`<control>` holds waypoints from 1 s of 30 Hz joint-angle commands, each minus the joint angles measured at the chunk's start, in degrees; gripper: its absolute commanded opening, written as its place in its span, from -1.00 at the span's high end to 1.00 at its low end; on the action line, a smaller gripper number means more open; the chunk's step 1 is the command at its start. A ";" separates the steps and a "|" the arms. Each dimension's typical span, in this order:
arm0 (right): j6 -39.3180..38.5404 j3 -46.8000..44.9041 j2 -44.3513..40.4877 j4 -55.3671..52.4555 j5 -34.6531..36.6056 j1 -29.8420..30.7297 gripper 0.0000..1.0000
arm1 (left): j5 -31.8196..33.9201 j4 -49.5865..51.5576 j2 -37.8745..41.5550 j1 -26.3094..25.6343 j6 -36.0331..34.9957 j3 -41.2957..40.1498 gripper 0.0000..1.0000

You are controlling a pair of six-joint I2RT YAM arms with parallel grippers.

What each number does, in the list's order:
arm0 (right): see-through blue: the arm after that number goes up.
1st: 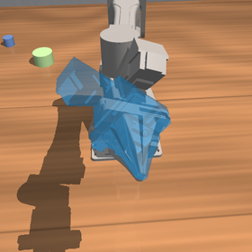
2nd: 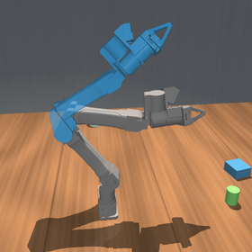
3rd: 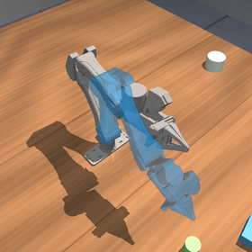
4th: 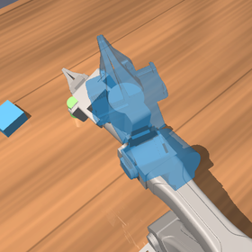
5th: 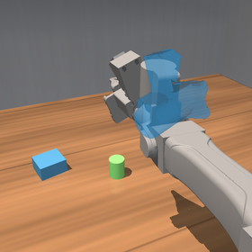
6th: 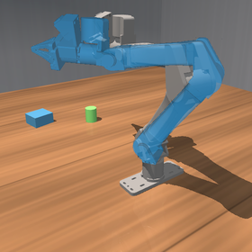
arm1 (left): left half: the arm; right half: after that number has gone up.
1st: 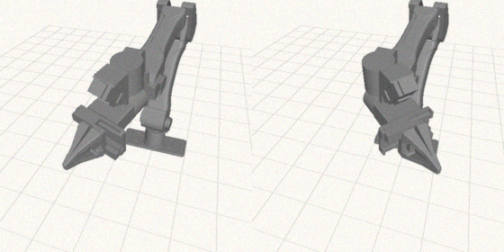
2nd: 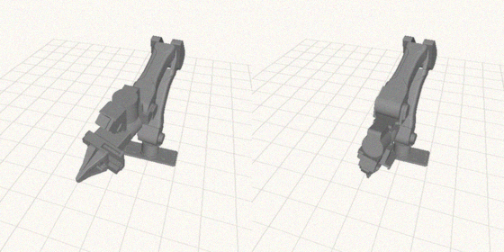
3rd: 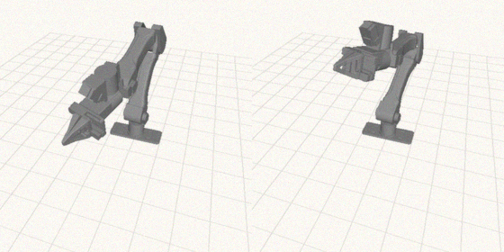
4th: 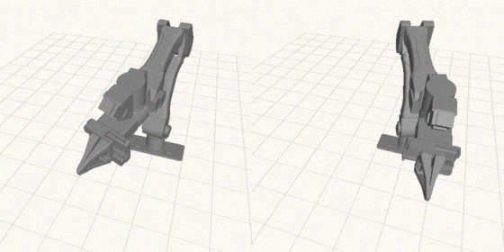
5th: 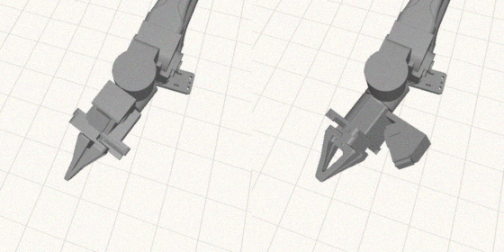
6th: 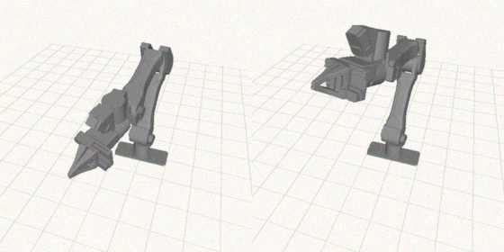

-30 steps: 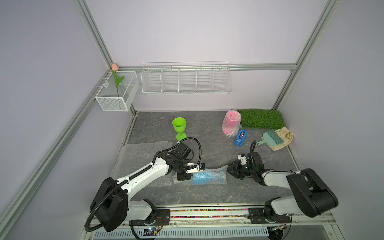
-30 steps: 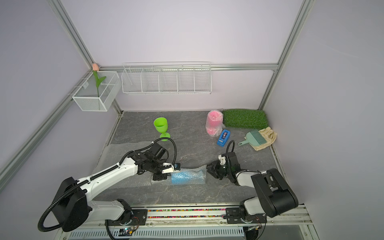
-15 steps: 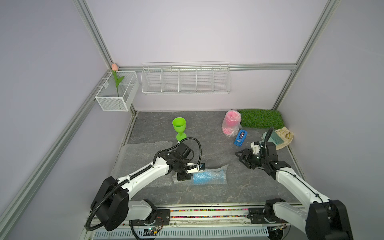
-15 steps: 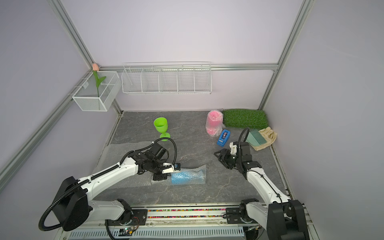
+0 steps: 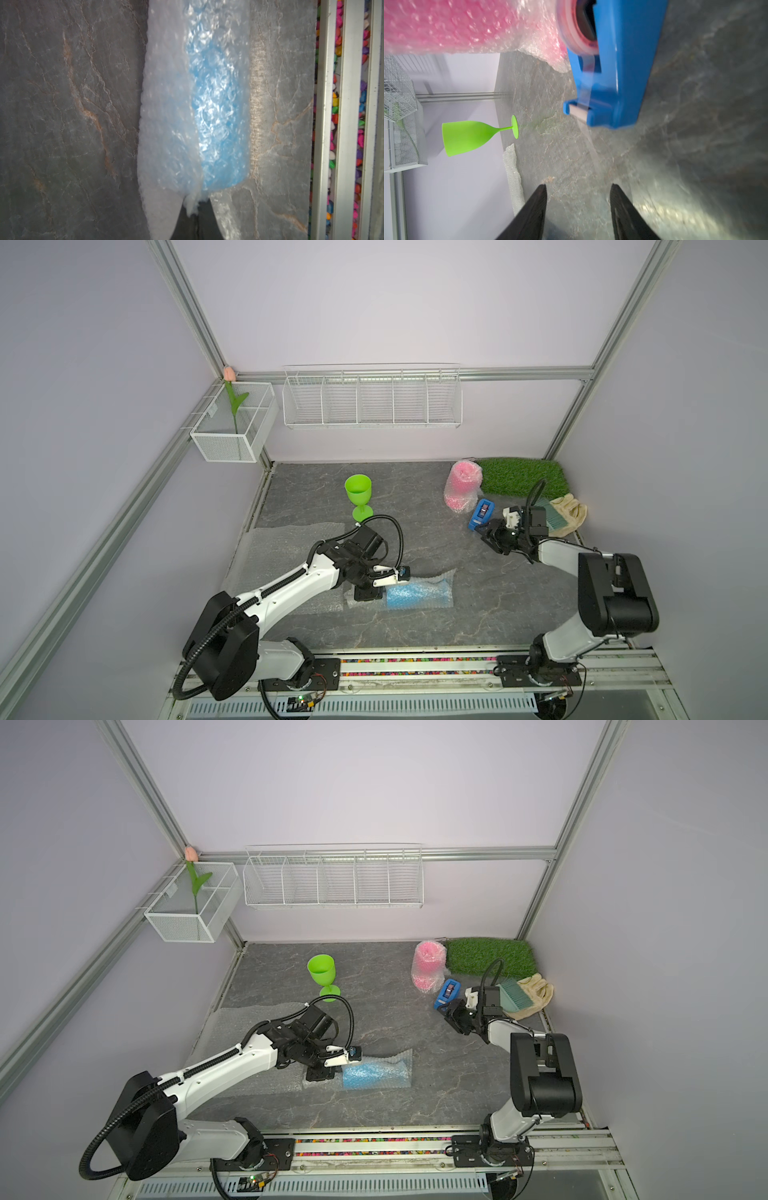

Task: Wrap wine glasses in bubble wrap
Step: Tear off the tape using the Tape Cutter.

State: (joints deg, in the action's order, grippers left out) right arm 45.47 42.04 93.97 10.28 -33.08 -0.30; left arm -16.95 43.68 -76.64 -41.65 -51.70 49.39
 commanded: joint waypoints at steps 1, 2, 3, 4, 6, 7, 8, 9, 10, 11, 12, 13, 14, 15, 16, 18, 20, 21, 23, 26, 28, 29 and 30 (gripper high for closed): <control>2.51 0.96 3.86 11.24 -2.40 -0.56 0.02 | -1.50 2.27 -1.23 -0.32 -0.99 1.07 0.91; 3.25 1.18 4.87 12.53 -2.45 -0.50 0.05 | -1.59 2.37 -1.23 -0.36 -1.01 1.07 0.91; 3.74 1.28 5.68 13.32 -2.45 -0.65 0.07 | -1.55 2.37 -1.34 -0.36 -0.98 1.11 0.91; 4.25 1.17 6.42 14.23 -2.36 -0.72 0.10 | -1.59 2.46 -1.32 -0.36 -1.03 1.09 0.91; 5.17 0.90 7.46 15.77 -2.43 -0.87 0.16 | -1.59 2.48 -1.31 -0.36 -0.97 1.06 0.91; 5.39 0.85 7.93 16.27 -2.46 -0.96 0.20 | -1.61 2.46 -1.23 -0.36 -0.95 0.98 0.91; 5.50 0.82 8.36 16.66 -2.47 -1.13 0.24 | -1.75 2.46 -1.30 -0.34 -0.96 0.98 0.91; 5.59 0.85 8.73 17.01 -2.45 -1.19 0.27 | -1.80 2.46 -1.38 -0.34 -1.02 1.06 0.91; 5.67 0.91 9.07 17.42 -2.45 -1.26 0.30 | -1.91 2.51 -1.58 -0.36 -1.00 1.15 0.90; 5.69 0.96 9.45 17.64 -2.43 -1.37 0.33 | -1.96 2.64 -1.71 -0.36 -0.99 1.29 0.90; 5.68 1.02 9.75 17.80 -2.47 -1.50 0.37 | -1.95 2.77 -1.87 -0.36 -0.98 1.35 0.91; 5.81 1.12 10.12 18.03 -2.50 -1.59 0.40 | -2.03 2.86 -2.01 -0.36 -0.98 1.33 0.91; 6.01 1.19 10.47 18.40 -2.71 -1.69 0.42 | -2.00 2.90 -2.04 -0.36 -1.02 1.46 0.90; 6.19 1.15 10.73 18.73 -2.74 -1.67 0.45 | -2.07 2.90 -2.23 -0.36 -1.01 1.42 0.91; 6.37 1.19 10.96 19.06 -2.86 -1.80 0.49 | -2.09 2.98 -2.15 -0.36 -1.01 1.42 0.90; 6.37 1.20 11.09 18.91 -2.84 -1.81 0.56 | -2.00 2.99 -2.28 -0.36 -1.02 1.42 0.90; 6.15 1.14 11.00 18.11 -2.45 -1.81 0.66 | -1.94 2.99 -2.28 -0.36 -1.00 1.42 0.90; 5.82 1.19 10.97 17.19 -2.34 -1.78 0.73 | -1.95 3.07 -2.28 -0.36 -0.97 1.42 0.91; 4.76 1.58 10.71 14.16 -1.56 -1.76 0.86 | -1.92 3.07 -2.28 -0.32 -0.99 1.42 0.90; 1.66 2.53 9.77 7.11 0.33 -1.75 0.86 | -1.88 3.07 -2.36 -0.36 -0.91 1.42 0.90; -0.31 3.01 8.92 2.44 2.04 -1.80 0.86 | -2.03 3.16 -2.37 -0.36 -0.90 1.42 0.91; -1.42 3.44 8.65 -0.16 2.94 -1.77 0.86 | -2.01 3.16 -2.39 -0.36 -0.93 1.44 0.90; -2.21 3.72 8.51 -2.07 3.63 -1.74 0.86 | -2.05 3.16 -2.50 -0.36 -0.91 1.51 0.90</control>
State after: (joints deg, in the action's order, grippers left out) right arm 47.31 44.99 103.50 18.17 -35.48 -1.39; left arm -18.02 44.95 -77.91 -41.65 -51.72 50.04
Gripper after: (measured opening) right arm 0.070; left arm 0.049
